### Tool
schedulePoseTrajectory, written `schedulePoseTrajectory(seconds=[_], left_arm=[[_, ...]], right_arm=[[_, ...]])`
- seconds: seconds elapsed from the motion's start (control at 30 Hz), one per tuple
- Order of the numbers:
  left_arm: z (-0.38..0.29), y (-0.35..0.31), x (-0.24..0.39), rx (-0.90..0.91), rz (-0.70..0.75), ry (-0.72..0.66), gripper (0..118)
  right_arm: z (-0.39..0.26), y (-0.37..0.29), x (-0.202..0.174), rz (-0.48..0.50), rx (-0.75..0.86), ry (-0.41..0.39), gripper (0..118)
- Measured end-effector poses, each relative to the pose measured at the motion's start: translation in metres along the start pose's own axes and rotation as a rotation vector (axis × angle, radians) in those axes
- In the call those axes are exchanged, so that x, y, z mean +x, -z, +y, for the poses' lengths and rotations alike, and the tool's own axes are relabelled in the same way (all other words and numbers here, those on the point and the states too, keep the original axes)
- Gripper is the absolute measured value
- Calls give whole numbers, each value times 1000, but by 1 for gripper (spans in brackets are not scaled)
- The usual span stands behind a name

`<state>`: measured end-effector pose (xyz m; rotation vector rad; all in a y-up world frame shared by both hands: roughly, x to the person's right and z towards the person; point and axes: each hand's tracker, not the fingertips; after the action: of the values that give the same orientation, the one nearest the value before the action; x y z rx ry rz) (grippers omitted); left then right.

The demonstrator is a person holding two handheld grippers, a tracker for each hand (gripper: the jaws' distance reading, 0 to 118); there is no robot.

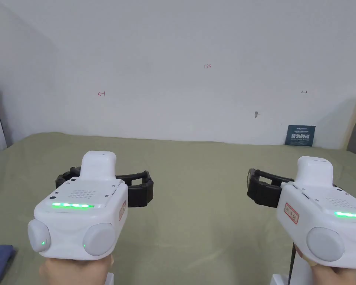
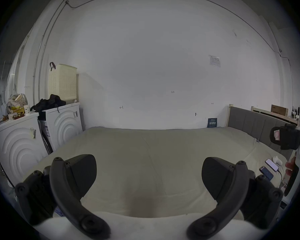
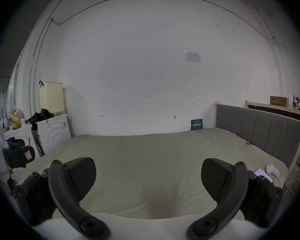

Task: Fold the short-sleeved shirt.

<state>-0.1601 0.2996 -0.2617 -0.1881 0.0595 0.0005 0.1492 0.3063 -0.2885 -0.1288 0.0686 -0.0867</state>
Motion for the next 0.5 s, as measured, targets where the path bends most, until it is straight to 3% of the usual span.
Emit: schedulePoseTrajectory(seconds=[0.07,0.17,0.3,0.4,0.5], left_arm=[[1,0,-1,2,-2,-3,118],[5,1,-3,7,1,-9,118],[9,2,-6,3,5,-28,118],[10,6,-6,-27,9,-33,118],[8,6,-6,-30,10,-30,118]], right_arm=[[-1,0,-4,-32,-5,-61,118],[-2,1,-4,-18,-2,-62,118],[1,4,-5,-35,-67,-24,118],[6,8,-3,-51,-167,49,118],[11,11,-5,-77,-209,30,118]])
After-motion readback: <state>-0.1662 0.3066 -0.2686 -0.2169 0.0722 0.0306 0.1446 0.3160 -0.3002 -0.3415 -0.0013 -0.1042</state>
